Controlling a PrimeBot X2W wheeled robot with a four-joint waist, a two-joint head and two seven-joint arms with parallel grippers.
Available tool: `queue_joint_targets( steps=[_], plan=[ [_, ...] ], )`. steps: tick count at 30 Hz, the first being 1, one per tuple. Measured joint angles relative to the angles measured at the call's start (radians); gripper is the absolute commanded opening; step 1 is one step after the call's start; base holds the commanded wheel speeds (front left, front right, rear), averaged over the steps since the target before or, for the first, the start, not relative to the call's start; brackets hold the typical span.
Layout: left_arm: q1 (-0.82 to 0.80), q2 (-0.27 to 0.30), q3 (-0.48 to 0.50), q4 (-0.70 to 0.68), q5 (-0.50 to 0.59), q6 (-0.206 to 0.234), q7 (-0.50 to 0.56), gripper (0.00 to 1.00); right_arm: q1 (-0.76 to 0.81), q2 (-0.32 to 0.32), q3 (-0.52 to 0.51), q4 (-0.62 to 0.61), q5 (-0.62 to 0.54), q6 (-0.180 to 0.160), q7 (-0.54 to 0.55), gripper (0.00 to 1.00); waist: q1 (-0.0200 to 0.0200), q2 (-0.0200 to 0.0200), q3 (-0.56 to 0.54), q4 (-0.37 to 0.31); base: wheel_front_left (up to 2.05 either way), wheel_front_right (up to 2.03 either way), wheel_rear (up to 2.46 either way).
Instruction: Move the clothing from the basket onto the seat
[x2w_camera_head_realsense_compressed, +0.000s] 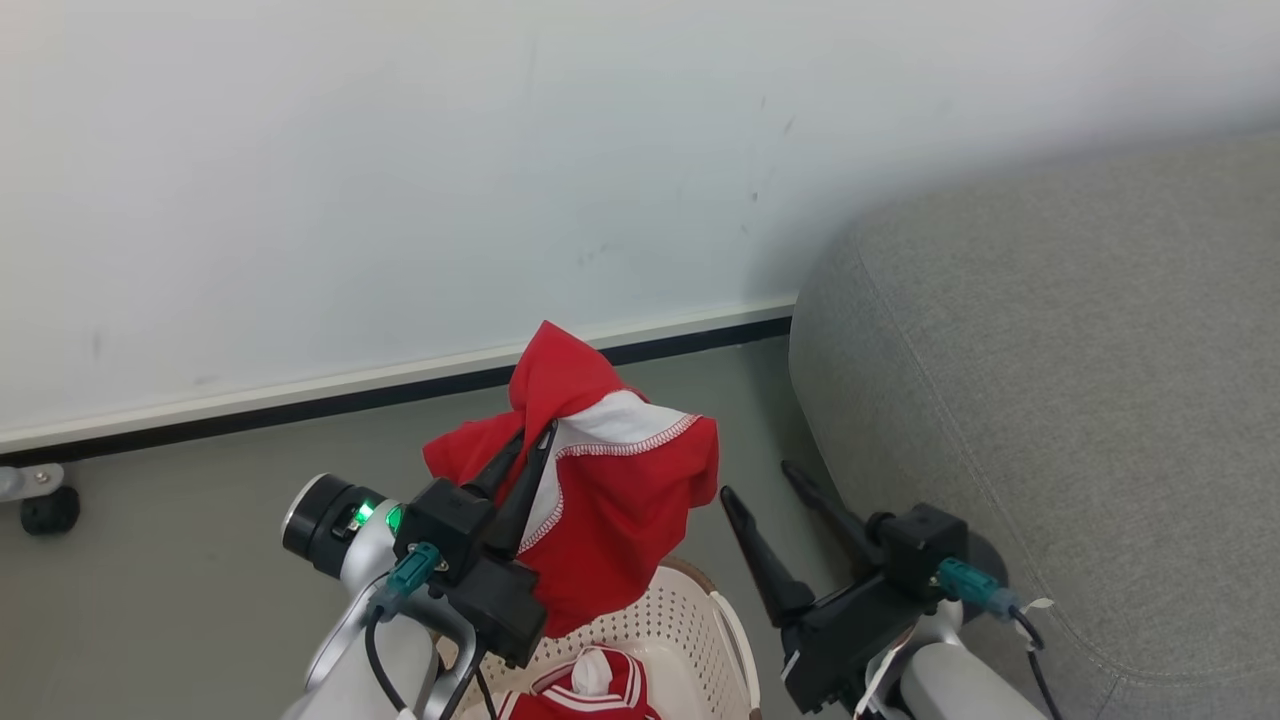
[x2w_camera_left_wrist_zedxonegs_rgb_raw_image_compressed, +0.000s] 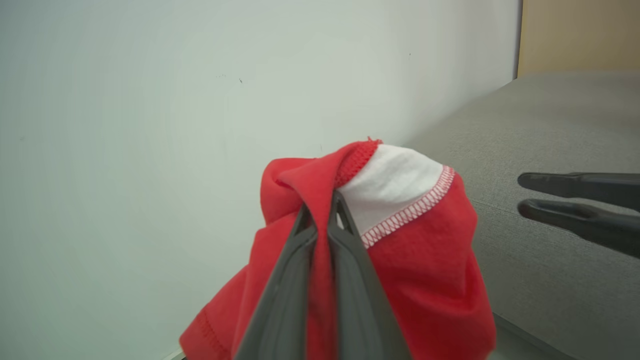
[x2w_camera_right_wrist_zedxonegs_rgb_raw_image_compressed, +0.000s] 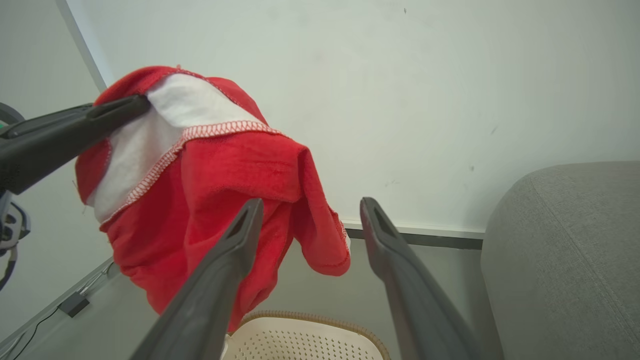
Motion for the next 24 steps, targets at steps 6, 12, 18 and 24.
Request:
queue_joint_targets(
  steps=[6,12,18,24],
  plan=[
    [0.016,-0.001,-0.011,-0.040,0.000,0.001,0.011,0.00,-0.002,-0.001,0.104,-0.009,0.044,0.007,0.000,1.00,0.0001,0.0000,-0.025,0.006,0.00,0.00,0.00],
    [0.023,-0.006,-0.024,-0.071,0.000,0.001,0.028,0.00,-0.023,-0.001,0.176,0.007,0.100,0.007,0.000,1.00,0.0001,0.0001,-0.031,0.015,0.00,0.00,0.00],
    [0.024,-0.011,-0.039,-0.097,0.000,0.001,0.047,0.00,-0.071,-0.002,0.235,0.052,0.169,0.007,0.002,1.00,0.0003,0.0001,-0.033,0.027,0.00,0.00,0.00],
    [0.039,-0.014,-0.052,-0.115,0.000,0.001,0.059,0.00,-0.114,-0.003,0.277,0.079,0.224,0.007,0.008,1.00,0.0003,0.0001,-0.035,0.037,0.00,0.00,0.00]
  ],
)
